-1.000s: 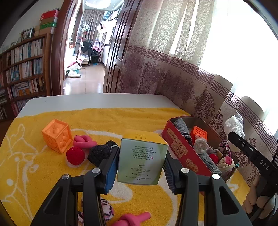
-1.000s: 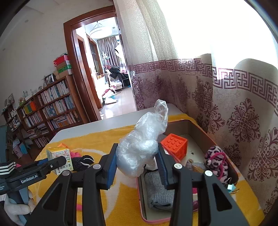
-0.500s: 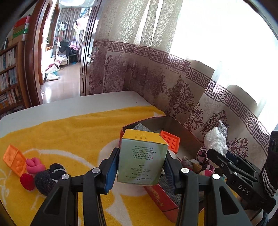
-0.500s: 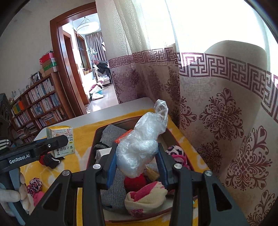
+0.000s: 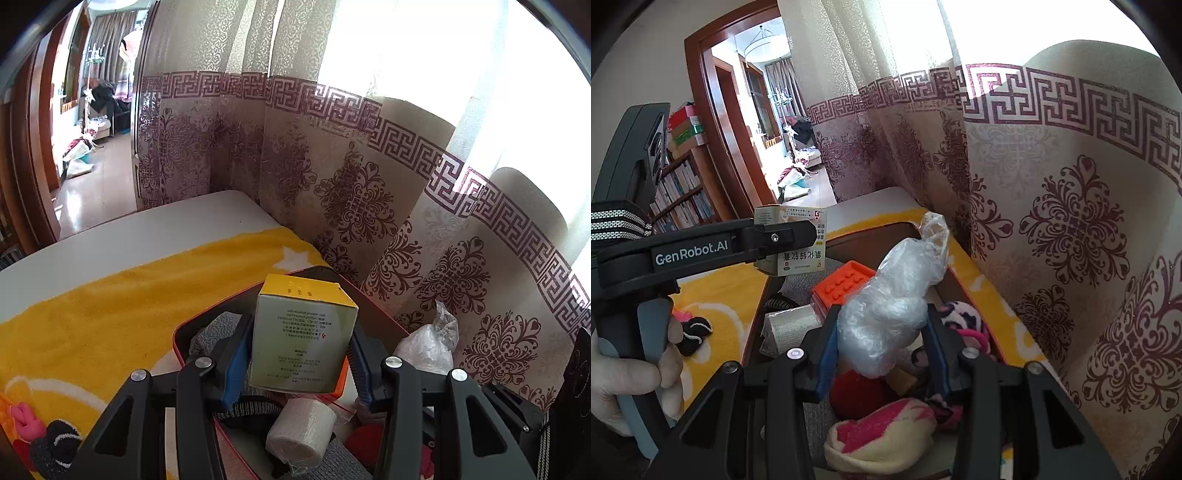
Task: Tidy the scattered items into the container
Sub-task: 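Drop the box into the tin with the left gripper while the right releases the bag, then move both grippers back from the tin toward the leopard-print toy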
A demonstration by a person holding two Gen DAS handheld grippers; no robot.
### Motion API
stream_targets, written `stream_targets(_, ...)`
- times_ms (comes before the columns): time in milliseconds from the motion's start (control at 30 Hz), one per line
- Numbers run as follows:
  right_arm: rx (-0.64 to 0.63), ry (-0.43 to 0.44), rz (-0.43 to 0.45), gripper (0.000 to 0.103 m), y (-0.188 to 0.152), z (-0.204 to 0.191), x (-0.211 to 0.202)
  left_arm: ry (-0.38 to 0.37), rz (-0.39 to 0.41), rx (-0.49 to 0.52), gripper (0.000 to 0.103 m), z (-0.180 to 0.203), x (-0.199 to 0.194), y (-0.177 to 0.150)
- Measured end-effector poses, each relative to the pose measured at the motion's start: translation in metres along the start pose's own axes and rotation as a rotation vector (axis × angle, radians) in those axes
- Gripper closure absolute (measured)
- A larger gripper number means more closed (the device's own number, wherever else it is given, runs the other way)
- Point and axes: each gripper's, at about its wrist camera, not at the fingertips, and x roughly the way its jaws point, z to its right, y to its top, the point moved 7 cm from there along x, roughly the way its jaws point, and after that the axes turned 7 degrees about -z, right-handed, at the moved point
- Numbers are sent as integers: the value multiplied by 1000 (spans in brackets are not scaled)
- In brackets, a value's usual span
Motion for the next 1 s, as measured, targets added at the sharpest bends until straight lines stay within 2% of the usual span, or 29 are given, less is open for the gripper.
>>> stream_targets(100, 2, 15, 1, 42, -2, -1, 3, -1, -32, 6, 47, 2, 15, 4)
stream_targets(167, 0, 14, 8, 39, -3, -2, 2, 0, -35, 3, 28, 2, 20, 4)
stream_targets(533, 17, 18, 57, 36, -3, 0, -8, -21, -17, -69, 27, -21, 3, -6)
stream_targets(900, 4, -5, 81, 34, -3, -3, -12, 35, -2, -120, 27, -49, -42, -34)
stream_targets(1000, -3, -8, 83, 31, -2, -8, -14, 57, 3, -129, 21, -58, -57, -46)
